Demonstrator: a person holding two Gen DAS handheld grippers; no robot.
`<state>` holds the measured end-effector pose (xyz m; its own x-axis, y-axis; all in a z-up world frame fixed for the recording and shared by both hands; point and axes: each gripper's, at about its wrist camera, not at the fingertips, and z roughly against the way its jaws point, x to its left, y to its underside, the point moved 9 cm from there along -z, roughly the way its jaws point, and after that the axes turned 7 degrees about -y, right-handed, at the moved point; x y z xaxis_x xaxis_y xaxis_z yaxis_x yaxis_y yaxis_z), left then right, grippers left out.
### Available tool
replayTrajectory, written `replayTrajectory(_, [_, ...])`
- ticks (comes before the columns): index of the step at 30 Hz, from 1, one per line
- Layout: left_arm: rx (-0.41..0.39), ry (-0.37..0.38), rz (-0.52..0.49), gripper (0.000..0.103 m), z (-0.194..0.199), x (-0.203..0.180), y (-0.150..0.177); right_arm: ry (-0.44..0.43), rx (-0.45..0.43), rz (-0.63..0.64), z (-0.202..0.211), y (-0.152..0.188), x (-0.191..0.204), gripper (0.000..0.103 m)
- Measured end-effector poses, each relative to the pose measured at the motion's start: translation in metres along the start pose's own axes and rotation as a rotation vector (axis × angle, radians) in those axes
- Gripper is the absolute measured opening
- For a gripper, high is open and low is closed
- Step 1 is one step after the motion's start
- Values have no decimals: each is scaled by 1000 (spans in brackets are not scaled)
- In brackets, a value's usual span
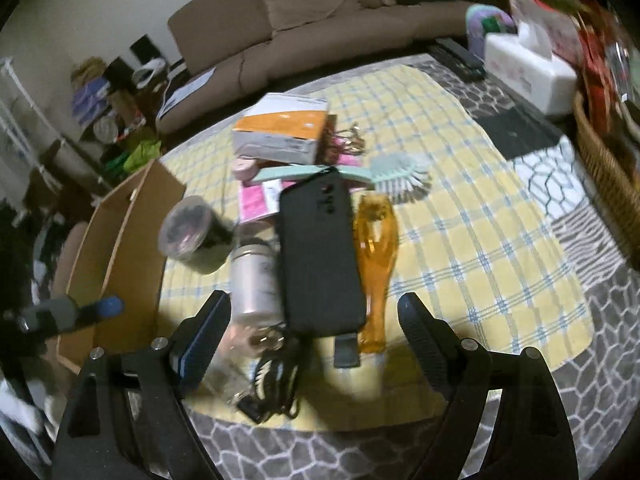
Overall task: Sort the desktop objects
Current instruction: 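Grasp the black phone case with both grippers from the table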
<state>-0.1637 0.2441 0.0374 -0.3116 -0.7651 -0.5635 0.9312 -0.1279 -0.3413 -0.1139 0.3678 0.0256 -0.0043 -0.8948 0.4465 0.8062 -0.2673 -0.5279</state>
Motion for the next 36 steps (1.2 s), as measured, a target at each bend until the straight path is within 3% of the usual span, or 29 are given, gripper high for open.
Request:
replayTrajectory(2, [23,9,1,103,-17,-5,-2,-19,-3,-28,-6,0,-11,83])
replayTrajectory(10, [89,-13,-6,103,-78,-33,-15,-37,14,-85,-22,5,-50,47])
replayTrajectory(16, [114,28,25,103,-100,-42,-17,-218,-6,-133,-20,4,-41,47])
replayTrajectory(20, [107,27,20,103,-104,-43,-22,-274,31,-132,-28,8,-30,47])
replayTrajectory(24, [109,17,7,102,-99,-35,-25,-193,77,-78,-39,16,-28,47])
replayTrajectory(32, [128,22,7,102,-86,-18,-17,-306,92,-66,-44,20,5,47])
replayTrajectory(36, [127,25,32,102,-80,-9,-18,-309,107,-28,-50,23,21,47])
